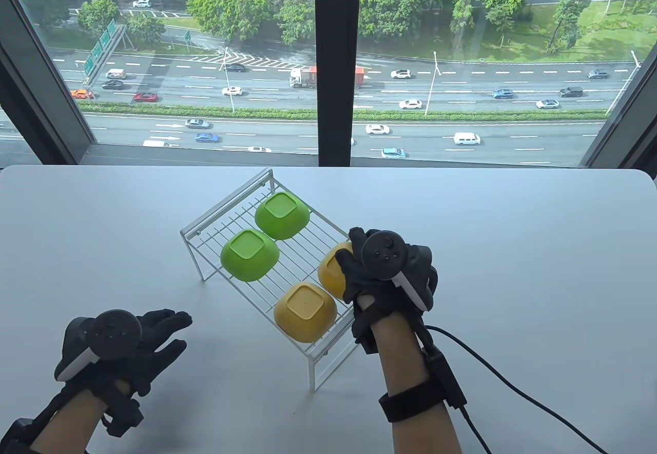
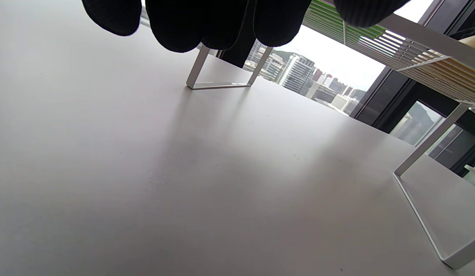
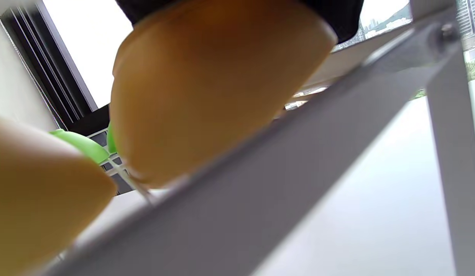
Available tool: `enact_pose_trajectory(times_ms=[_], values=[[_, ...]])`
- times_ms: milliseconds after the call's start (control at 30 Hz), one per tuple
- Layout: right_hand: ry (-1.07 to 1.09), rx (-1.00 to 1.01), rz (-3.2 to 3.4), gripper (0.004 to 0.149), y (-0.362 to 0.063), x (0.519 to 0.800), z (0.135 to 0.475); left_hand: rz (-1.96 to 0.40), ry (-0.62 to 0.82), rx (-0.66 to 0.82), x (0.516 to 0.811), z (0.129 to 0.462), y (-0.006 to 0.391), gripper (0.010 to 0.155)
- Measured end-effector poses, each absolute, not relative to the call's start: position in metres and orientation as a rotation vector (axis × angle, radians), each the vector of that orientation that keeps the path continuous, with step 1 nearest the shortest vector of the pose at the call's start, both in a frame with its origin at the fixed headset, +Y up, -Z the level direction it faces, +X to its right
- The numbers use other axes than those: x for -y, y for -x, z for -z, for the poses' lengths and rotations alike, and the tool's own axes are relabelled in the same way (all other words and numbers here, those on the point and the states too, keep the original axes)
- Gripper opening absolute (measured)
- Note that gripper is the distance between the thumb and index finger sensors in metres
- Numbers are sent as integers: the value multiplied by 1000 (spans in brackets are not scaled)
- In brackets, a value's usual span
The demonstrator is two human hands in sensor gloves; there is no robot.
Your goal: Flip small dish upside down onto kitchen shelf
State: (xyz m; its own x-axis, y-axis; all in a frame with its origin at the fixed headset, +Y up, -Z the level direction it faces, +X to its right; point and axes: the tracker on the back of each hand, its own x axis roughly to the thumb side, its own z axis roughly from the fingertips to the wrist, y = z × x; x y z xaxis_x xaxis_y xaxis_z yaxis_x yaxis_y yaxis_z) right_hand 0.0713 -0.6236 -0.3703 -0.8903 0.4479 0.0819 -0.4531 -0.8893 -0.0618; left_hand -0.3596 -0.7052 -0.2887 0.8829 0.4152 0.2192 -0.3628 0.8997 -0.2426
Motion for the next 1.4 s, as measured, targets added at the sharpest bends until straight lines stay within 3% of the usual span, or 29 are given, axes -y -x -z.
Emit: enact_pose_trajectory(times_ms=[233,467,633,867,1033,1233,1400], values=[[-57,93,-2609,54,-79,632,373,-409,197,273,705,289,359,67],[-85,188,-2629,68,-81,622,369,-411,197,275,705,289,359,67],[-147,312,-2532,71,-83,590,353,-414,193,279,704,289,360,67],[-289,597,-2383,71,-84,517,296,-409,178,278,701,288,360,67],[-326,721,-2337,69,-91,495,270,-399,163,279,698,287,361,67],[-386,715,-2474,70,-111,507,237,-399,160,275,698,288,361,67],[-367,690,-2556,71,-135,552,221,-399,152,280,698,288,361,67]])
